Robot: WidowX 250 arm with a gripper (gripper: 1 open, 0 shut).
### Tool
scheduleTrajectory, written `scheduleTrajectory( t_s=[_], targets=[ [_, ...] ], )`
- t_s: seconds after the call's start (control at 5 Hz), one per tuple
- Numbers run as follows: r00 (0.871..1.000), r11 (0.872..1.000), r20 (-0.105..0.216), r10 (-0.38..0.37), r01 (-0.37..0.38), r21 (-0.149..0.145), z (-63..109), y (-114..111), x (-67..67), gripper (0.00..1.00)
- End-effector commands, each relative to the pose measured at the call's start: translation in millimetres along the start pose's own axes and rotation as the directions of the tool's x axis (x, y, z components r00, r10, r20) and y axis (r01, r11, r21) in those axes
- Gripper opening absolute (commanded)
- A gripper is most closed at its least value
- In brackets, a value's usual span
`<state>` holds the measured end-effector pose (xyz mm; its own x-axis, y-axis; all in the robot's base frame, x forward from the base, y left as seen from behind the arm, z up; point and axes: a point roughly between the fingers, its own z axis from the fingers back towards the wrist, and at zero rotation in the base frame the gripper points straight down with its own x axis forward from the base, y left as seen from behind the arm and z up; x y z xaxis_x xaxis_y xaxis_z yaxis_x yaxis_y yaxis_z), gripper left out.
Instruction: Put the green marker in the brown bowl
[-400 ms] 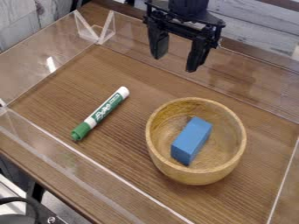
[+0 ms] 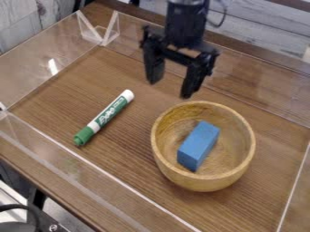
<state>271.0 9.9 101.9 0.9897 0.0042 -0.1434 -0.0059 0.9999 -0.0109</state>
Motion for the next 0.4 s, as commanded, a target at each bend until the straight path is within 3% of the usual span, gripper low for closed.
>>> scheduleTrajectory(
  t_s=[0.0,0.2],
  targets=[
    [0.995,1.000,0.096,-0.001,0.001,0.007,15.1,14,-15.7,1.00],
    [0.992,1.000,0.124,0.010,-0.011,0.008,10.8,31,-29.7,1.00]
  ],
)
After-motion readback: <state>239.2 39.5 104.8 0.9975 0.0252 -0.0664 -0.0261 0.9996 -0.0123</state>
